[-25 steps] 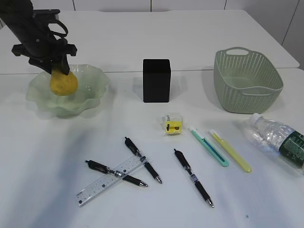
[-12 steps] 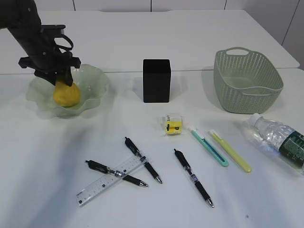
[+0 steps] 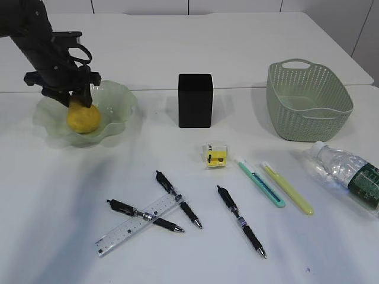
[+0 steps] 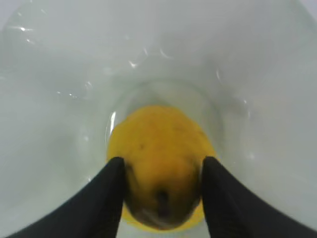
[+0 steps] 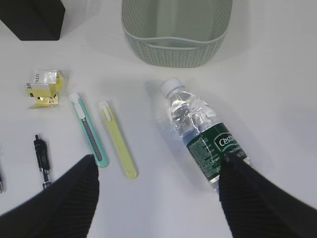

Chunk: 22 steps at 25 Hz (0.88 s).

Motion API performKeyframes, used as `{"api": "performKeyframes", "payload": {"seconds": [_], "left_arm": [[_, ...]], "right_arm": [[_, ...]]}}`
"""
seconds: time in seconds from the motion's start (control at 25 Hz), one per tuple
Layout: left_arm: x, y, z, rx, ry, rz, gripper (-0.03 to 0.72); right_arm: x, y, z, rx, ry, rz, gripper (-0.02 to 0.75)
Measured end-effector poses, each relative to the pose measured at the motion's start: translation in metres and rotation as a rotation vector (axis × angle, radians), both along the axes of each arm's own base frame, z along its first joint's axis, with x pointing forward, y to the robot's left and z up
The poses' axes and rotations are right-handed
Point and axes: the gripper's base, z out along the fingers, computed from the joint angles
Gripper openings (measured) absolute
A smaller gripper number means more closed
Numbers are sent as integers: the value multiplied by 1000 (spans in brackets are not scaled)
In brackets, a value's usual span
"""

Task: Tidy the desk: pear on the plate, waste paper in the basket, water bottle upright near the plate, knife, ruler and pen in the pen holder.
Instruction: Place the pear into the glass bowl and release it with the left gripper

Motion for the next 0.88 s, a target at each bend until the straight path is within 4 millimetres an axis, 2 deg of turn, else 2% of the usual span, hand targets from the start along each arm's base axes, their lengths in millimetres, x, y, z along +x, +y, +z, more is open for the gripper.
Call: {"api": "performKeyframes", "payload": {"seconds": [0.2,0.28,0.48,0.64,0.88], "left_arm": [[-2,0,-2,3,26,-2,512],[-2,0,-1,3,24,-2,548],[-3,0,8,1,7,-2,566],[-5,1,23,-3,-21,-2,568],[-18,2,68,-12,-80,-4,569]], "right_arm": [[0,0,0,0,0,0,557],[0,0,0,0,0,0,557],[0,0,0,0,0,0,557],[0,0,0,0,0,0,557],[0,0,0,0,0,0,557]]}}
